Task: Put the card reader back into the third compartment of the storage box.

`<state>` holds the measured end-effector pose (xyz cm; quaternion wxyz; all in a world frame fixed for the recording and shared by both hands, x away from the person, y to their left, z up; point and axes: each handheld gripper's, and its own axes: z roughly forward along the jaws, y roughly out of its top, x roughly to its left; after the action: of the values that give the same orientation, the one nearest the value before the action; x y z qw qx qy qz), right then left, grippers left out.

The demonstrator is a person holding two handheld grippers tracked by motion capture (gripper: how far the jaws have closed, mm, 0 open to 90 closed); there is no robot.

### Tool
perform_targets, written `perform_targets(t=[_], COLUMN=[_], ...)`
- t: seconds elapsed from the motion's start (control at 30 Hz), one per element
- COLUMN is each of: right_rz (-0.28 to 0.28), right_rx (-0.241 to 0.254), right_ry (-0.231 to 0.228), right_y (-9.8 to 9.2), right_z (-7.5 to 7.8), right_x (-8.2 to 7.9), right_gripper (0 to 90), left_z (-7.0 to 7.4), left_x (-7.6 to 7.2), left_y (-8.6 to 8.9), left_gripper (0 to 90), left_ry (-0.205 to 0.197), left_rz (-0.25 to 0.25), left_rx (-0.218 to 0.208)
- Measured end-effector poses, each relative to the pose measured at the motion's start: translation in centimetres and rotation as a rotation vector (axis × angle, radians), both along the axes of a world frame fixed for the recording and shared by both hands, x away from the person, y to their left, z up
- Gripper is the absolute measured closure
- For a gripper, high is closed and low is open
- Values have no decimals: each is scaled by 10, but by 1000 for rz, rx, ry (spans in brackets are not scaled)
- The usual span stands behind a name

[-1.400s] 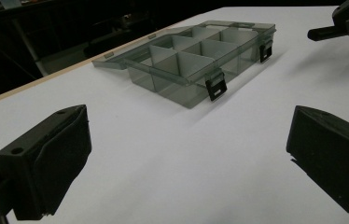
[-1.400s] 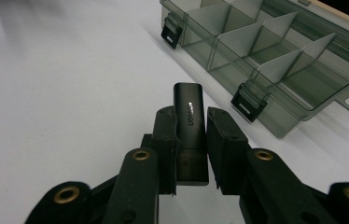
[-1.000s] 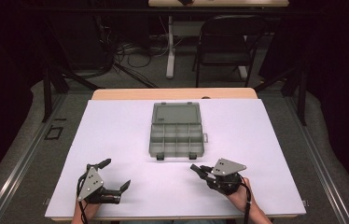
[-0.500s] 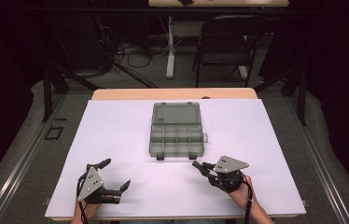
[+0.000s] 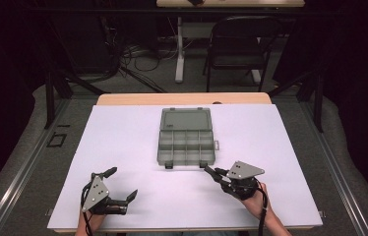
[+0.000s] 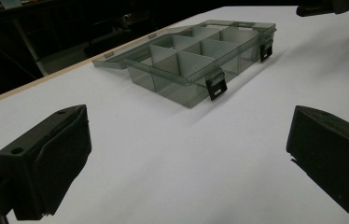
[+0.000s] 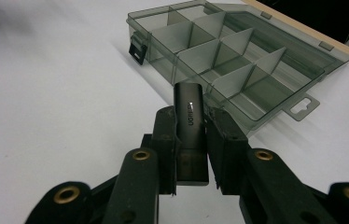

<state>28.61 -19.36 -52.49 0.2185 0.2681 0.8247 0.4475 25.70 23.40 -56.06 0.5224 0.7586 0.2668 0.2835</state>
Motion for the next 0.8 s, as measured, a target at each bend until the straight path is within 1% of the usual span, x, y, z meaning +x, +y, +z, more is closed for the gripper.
perform_targets(t=[0.1,0.37,0.8], right_rz=[-2,-11,-37], right_rx=[9,15,18], right_ry=[-5,-10,-13], right_y=[-1,-1,0], right_z=[3,8,17], right_x=[1,3,15], right_gripper=[741,741,741], left_z=[0,0,0], left_x=[0,0,-1], left_y=[0,0,0], left_gripper=[1,1,1], left_ry=[0,1,0], left_rz=[1,4,5], left_rx=[1,0,2])
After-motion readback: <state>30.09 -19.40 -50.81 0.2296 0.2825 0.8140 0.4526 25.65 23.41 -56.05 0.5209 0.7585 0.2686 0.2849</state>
